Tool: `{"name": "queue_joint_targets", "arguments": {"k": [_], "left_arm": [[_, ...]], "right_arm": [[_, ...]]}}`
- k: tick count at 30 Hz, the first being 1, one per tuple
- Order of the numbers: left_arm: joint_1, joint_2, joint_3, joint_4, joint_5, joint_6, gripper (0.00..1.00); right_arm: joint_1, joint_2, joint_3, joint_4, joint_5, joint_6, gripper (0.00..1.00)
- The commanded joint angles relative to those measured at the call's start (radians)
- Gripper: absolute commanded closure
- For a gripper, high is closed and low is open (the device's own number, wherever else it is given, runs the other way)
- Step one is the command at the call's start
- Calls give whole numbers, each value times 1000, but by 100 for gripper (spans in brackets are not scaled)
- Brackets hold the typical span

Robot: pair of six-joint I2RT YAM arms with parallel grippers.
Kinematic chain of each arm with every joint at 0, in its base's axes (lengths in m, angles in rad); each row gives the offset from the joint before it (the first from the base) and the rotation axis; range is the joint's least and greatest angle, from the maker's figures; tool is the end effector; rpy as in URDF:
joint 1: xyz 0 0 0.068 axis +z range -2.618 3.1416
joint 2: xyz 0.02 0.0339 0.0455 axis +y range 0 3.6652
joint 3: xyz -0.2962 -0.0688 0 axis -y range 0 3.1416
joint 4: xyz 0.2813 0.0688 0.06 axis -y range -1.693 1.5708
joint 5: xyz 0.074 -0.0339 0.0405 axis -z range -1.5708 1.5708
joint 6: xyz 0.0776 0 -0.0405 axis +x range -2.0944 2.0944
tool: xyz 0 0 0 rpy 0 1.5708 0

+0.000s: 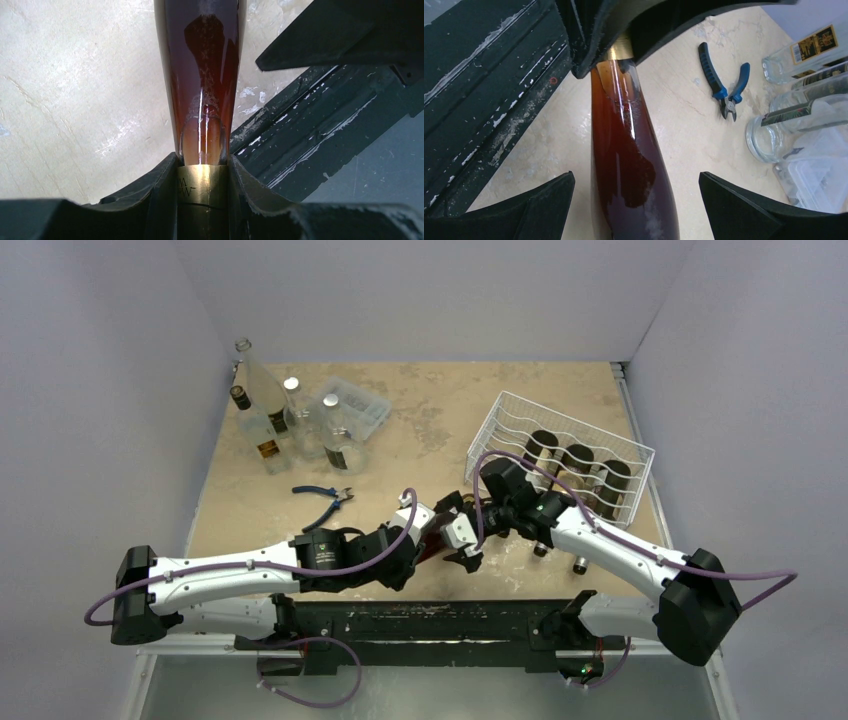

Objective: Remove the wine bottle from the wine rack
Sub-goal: Pick up the wine bottle from the wine rack.

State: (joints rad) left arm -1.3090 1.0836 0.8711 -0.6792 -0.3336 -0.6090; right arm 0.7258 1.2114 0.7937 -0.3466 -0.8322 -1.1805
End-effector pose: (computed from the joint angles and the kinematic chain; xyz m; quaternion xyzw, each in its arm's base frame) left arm 0.0922 -0.2460 0.2599 0.2669 0.8924 -0.1790 0.3168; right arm 0.1776 0.2343 0.2441 -0.7777 0.3579 0.2813 0.4335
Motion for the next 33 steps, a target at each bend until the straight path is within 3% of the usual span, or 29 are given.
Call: {"name": "queue_joint_targets", "arguments": {"k": [1, 8, 18, 25, 28, 33], "left_arm": [[6, -5, 98, 84, 22, -7, 100], [16, -10, 92, 107, 42, -34, 100], [22, -9, 89, 135, 50, -70, 100], [25, -9, 87, 154, 53, -84, 100], [27, -16, 83, 160, 51, -95, 89], [27, -60, 46, 194, 51, -121, 65]], "right_arm": [[44, 10, -36, 75, 48, -5, 1], [92, 17, -87, 131, 110, -34, 3], [144, 40, -116, 240, 204, 17, 18], [154, 34, -105, 261, 234, 44, 42], [154, 27, -99, 261, 234, 55, 52], [153, 28, -88, 259, 210, 77, 59]]}}
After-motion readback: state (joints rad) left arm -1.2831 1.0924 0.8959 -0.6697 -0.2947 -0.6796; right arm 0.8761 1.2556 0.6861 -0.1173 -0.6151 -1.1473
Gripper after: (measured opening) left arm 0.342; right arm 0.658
